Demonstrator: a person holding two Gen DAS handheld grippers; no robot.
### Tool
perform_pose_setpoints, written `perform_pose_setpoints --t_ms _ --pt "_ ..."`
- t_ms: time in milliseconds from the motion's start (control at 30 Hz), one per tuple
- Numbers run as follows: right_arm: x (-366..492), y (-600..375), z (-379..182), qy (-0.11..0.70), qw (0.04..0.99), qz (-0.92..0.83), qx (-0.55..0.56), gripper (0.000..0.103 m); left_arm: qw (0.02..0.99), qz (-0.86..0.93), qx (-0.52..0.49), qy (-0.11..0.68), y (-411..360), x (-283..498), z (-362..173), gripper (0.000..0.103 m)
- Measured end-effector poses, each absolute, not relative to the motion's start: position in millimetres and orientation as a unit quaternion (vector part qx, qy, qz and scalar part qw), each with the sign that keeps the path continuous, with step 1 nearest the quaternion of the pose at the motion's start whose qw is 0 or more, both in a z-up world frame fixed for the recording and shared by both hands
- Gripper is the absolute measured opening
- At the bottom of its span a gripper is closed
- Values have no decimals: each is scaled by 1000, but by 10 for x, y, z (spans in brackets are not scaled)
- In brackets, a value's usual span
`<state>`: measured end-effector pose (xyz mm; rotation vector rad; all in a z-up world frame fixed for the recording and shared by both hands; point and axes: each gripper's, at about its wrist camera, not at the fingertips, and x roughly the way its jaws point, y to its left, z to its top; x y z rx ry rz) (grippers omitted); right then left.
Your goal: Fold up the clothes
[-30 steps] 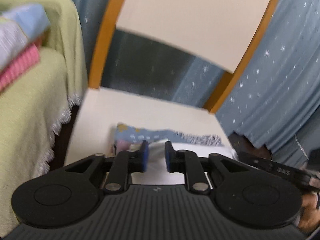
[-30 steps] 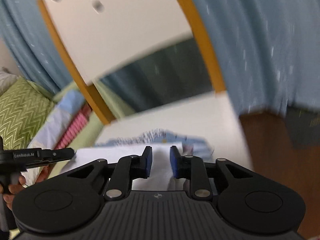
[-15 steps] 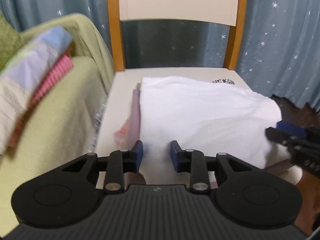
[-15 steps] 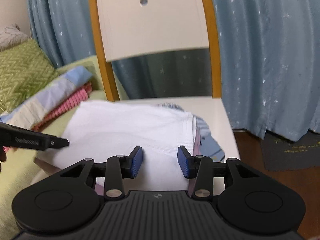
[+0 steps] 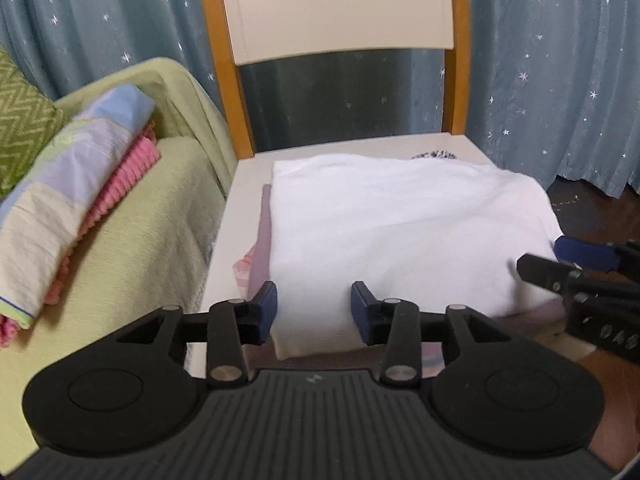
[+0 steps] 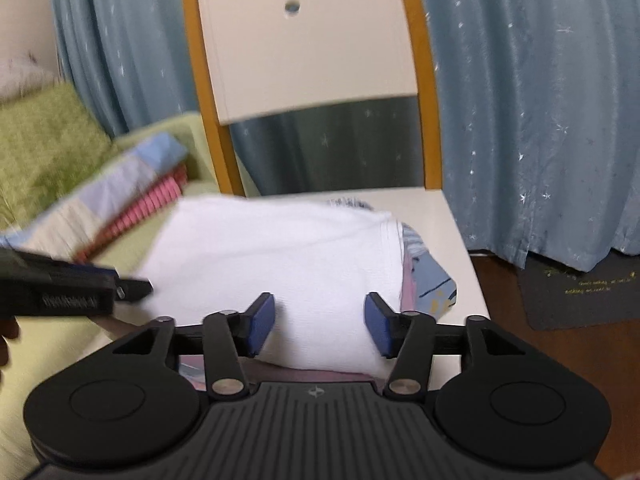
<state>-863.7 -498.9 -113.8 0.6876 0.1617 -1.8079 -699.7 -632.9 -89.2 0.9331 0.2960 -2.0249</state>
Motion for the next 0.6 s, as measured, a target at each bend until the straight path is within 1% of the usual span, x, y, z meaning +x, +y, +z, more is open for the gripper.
perform_pose_setpoints --t_ms 33,67,100,167,200,233,267,467,600 --pt "-8603 -4905 -1080 61 564 -771 291 68 432 -812 375 118 -6270 -6965 -852 56" --pt "-8560 -4816 -1029 57 561 -773 291 80 434 -810 375 119 -6194 -6930 -812 67" --pt "-8510 -4723 -989 57 558 -775 293 87 436 -809 375 118 -6106 -6894 -779 70" --pt "-8401 -4553 -940 60 554 -775 298 88 441 -808 374 109 -5906 -6821 -733 73" --pt "-8340 -4472 -922 64 548 -777 302 94 444 -807 375 105 -5809 -6786 -714 75" --pt "-8279 -4398 -908 69 540 -780 308 98 446 -805 375 106 -5717 -6747 -701 82" --pt "-8215 -4322 -891 74 532 -783 313 100 447 -805 373 111 -5633 -6699 -686 86" --pt "-7912 -3879 -770 76 515 -789 325 101 455 -805 351 148 -5172 -6375 -561 102" --pt "-7761 -3625 -663 79 501 -799 323 103 463 -800 342 167 -4921 -6173 -484 102"
